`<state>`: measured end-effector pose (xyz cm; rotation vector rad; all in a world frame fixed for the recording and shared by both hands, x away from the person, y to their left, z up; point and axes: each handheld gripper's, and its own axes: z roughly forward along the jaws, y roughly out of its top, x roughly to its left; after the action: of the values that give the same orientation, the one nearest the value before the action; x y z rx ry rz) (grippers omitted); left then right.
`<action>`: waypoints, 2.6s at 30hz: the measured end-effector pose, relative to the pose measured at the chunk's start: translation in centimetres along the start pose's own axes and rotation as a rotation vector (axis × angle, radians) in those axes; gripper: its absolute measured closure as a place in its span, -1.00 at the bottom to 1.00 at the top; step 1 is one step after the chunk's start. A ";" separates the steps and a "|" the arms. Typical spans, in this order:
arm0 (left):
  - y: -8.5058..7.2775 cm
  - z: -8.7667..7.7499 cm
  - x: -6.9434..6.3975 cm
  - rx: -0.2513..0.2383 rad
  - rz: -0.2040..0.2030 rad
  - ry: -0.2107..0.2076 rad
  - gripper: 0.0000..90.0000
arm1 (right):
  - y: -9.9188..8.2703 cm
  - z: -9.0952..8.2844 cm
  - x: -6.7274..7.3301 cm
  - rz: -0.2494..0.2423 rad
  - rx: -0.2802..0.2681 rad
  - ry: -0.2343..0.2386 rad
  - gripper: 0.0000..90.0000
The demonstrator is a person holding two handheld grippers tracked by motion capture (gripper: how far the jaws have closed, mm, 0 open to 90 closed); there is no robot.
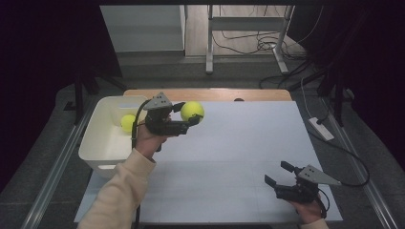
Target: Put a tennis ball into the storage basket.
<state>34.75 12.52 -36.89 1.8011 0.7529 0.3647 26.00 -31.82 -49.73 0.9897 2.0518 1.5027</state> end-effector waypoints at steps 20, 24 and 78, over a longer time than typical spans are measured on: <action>-0.1 -2.9 1.5 -0.021 -0.025 0.068 -0.38 | 0.0 0.1 0.0 0.002 -0.002 -0.001 -0.71; -0.2 -3.4 1.8 -0.021 -0.027 0.082 -0.38 | 0.0 0.1 0.0 0.003 -0.002 -0.001 -0.71; -2.4 -8.7 5.2 -0.016 -0.088 0.259 -0.38 | 0.0 0.1 0.0 0.001 -0.002 -0.002 -0.71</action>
<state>32.89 22.73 -36.63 1.7181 1.0034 0.5513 26.06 -31.78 -49.72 0.9905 2.0486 1.5035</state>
